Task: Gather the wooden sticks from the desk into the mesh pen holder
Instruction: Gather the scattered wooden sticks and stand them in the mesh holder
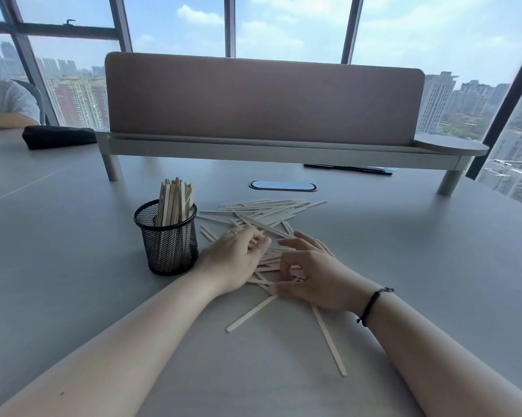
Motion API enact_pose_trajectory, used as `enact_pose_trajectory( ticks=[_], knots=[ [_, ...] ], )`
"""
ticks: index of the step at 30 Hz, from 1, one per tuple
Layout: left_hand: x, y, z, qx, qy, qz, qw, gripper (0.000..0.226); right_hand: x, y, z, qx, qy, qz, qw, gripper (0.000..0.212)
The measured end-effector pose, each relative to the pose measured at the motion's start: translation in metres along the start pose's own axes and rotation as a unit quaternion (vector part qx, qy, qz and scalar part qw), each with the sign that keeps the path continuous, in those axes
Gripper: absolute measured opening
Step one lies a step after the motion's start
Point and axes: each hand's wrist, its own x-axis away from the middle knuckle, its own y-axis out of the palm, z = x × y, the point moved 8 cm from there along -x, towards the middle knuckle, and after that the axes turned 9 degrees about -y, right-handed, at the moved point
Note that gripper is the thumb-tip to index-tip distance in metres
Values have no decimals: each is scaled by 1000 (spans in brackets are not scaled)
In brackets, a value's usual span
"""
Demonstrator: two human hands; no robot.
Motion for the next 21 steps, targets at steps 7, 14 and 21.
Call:
enact_pose_trajectory(
  ticks=[7,14,21],
  knots=[
    [8,1,4,-56,35,-59,996,83,1,-10,22,25,33,25,999,42],
    [25,12,22,-95,98,-133,982,105,0,-18,30,47,61,95,992,38],
    [15,12,19,-56,88,-68,992,86,-5,-18,20,-21,30,139,990,28]
  ],
)
